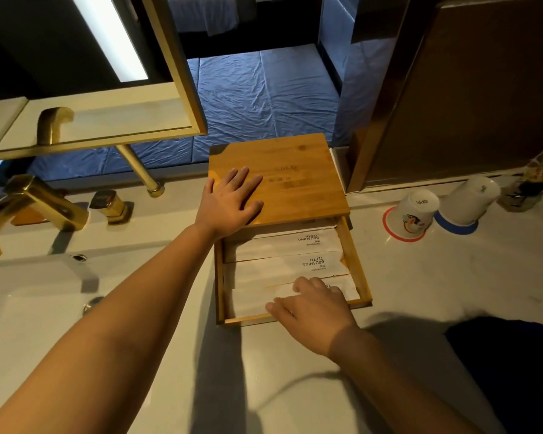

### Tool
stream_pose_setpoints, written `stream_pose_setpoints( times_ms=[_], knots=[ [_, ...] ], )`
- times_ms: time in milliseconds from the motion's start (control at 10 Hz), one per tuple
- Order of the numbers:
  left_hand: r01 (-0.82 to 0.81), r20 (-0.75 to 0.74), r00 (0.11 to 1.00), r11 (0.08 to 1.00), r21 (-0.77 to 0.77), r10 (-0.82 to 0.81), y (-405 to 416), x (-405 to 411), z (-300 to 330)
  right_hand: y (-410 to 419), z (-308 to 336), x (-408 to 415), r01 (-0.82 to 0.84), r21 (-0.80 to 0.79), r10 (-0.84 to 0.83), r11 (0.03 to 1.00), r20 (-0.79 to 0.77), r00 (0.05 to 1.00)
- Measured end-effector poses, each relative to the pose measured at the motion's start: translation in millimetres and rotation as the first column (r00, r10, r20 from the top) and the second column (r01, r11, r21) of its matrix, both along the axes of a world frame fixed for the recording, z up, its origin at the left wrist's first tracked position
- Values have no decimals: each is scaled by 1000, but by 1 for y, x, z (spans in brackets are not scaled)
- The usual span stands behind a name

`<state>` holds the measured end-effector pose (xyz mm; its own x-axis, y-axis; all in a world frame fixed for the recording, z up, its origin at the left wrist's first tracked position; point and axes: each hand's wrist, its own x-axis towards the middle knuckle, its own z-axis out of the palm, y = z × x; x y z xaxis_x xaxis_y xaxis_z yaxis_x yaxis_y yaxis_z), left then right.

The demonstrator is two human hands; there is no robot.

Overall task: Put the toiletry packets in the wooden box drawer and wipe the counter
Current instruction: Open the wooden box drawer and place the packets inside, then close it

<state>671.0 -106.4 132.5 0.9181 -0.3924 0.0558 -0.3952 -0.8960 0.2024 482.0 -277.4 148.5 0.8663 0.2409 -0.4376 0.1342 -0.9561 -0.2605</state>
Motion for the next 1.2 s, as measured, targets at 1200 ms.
stream_pose_setpoints(
  times_ms=[1200],
  knots=[
    [12,13,1000,1000,2,-12,1,3,-4,11,-51,-34,865,502,-565,0,-713,414]
  ],
)
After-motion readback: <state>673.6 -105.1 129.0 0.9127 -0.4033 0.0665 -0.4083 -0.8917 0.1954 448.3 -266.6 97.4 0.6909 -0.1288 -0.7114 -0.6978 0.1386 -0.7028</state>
